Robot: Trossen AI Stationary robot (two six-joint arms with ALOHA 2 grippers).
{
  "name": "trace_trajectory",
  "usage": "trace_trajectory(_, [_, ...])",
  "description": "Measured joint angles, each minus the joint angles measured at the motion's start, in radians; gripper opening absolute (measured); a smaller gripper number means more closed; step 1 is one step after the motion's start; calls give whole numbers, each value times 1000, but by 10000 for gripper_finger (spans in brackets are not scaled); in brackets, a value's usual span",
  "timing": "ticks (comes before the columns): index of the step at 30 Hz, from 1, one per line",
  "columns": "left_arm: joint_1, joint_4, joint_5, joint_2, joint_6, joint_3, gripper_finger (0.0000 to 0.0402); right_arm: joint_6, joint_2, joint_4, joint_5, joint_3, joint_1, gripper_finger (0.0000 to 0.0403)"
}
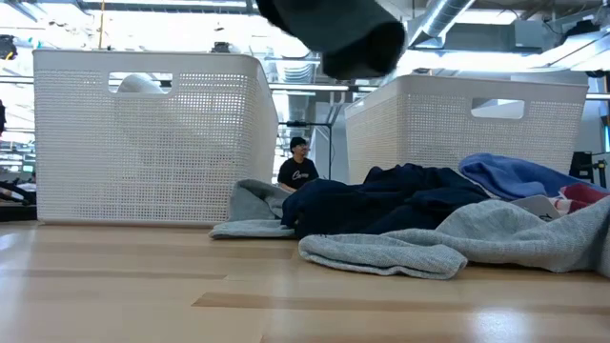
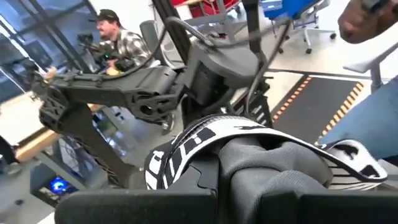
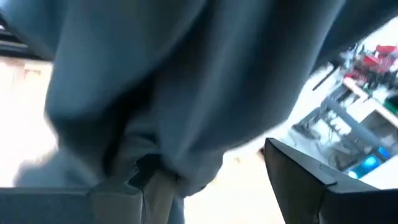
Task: Sort clothes
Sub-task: Put the gray underwear into the right white bin
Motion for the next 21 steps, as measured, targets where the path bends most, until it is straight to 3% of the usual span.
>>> trace_trajectory(9, [42, -58, 84, 0, -19, 0, 0, -339, 0, 320, -217, 0, -57, 249])
trace_trajectory(13, [60, -94, 105, 0, -19, 0, 0, -389, 0, 378, -231, 0, -67, 238])
trace_trajectory(17, [67, -126, 105, 0, -8, 0, 0, -425, 0, 398, -233, 0, -81, 179])
trace_trajectory(21, [67, -139, 106, 0, -4, 0, 3, -448, 0, 391, -233, 0, -100, 60])
